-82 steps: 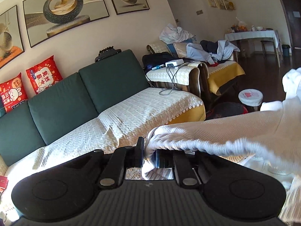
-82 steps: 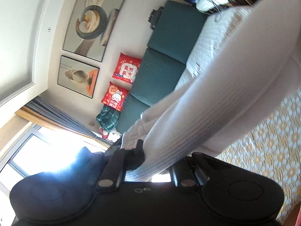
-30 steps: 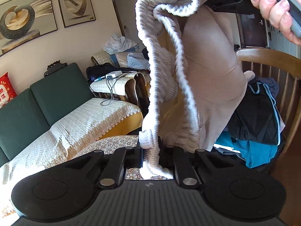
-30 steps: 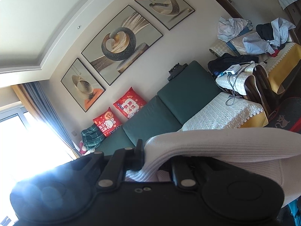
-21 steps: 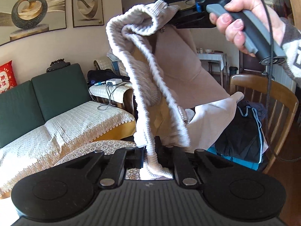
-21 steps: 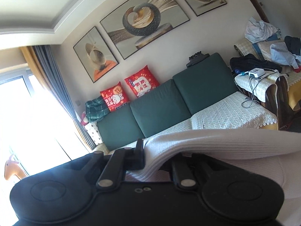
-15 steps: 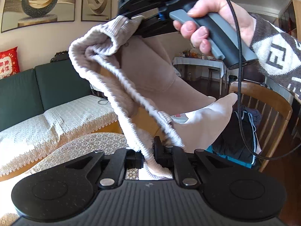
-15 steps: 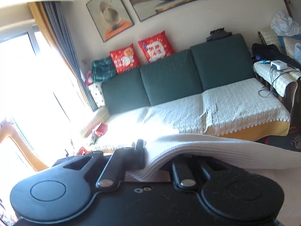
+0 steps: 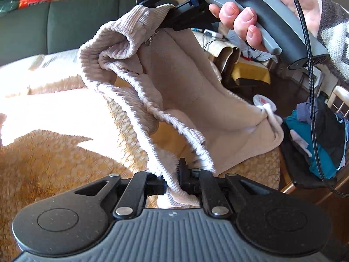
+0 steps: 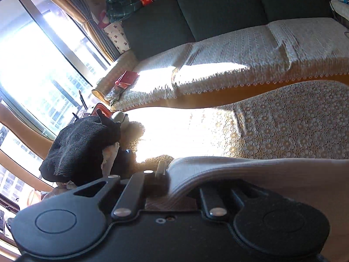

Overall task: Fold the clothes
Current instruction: 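Carry the white sweater with both grippers over the lace-covered table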

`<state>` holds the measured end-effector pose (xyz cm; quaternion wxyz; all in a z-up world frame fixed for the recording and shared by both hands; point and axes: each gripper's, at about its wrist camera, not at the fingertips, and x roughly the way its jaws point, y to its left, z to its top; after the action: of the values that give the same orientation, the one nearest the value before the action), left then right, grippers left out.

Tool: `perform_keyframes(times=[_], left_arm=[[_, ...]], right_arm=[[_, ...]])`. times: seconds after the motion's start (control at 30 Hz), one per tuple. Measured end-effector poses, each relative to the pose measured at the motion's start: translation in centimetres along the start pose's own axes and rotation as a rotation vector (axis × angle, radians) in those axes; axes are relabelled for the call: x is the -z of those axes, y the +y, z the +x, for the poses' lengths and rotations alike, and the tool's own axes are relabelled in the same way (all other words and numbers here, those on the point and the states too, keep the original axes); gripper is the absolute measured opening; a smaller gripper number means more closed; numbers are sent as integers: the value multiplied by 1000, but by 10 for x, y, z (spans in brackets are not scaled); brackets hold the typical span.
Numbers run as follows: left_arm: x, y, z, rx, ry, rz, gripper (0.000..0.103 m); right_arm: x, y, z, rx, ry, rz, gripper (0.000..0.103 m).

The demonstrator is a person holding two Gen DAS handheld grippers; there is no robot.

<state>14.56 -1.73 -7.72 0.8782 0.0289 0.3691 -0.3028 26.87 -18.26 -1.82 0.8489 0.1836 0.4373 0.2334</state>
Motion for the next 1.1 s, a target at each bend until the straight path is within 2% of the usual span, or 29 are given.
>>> perform_keyframes(times=[0.13,0.3,0.43,0.6,0.73,0.8,0.93,1.0,1.1], left_arm=[[20,29,2,-20,35,-55,8],[41,69,-9,-50,41,-153,8],[57,100,-25,-104,41,-200,8],[77,139,-42,-208,54,-228,8],[89,162,-41,-279,113,-229,8],[96,170,-33,-282,156,-241,8],[95,176,-33,-306,178,-253,9],[93,178,-34,-324,184,-255,15],[87,180,-40,-365,181,-248,41]], right_arm=[[10,16,38,2,56,-15,103],[-1,40,67,-13,117,-64,103],[0,71,97,-51,157,-105,103],[7,105,134,-107,184,-120,103],[17,112,159,-110,209,-92,103],[23,108,170,-102,225,-69,103],[27,104,181,-133,254,-25,103],[24,104,181,-152,250,-4,103],[18,105,175,-179,224,15,103]])
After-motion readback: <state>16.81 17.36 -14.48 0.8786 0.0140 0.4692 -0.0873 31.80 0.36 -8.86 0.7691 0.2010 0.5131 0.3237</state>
